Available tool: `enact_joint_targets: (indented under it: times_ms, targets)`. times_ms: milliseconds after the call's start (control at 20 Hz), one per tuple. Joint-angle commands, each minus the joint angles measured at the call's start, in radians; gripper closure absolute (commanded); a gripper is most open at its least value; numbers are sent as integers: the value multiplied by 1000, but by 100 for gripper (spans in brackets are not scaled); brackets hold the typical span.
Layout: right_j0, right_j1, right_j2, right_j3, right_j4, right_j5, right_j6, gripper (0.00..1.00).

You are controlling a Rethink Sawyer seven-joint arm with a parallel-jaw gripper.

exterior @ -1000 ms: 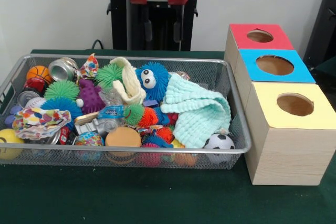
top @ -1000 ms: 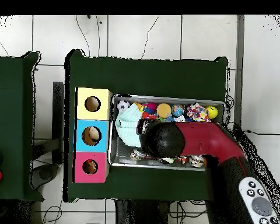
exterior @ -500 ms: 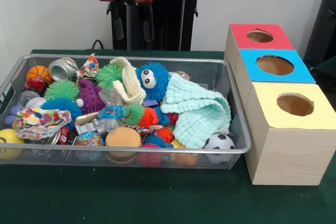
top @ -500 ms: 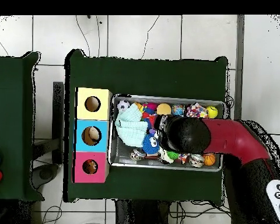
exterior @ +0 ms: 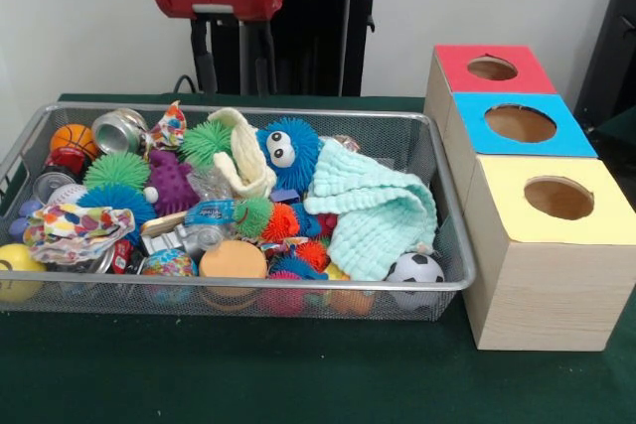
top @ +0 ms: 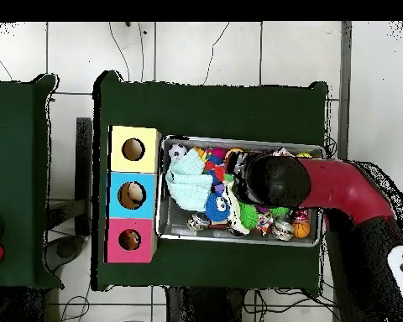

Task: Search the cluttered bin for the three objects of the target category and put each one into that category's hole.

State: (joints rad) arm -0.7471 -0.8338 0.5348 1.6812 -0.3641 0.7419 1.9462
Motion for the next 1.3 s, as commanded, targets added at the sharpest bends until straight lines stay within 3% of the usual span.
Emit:
enact_joint_targets:
  times_ms: [50, 350, 450, 850, 1300]
  targets:
    - [25, 119, 30, -139, -79, 130, -210, 0]
    - [42, 92, 16, -123, -57, 119, -164, 0]
    - [54, 94, 7, -154, -65, 143, -169, 0]
    - [55, 257, 15, -375, -115, 203, -281, 0]
    - [21, 365, 50, -472, -149, 168, -355, 0]
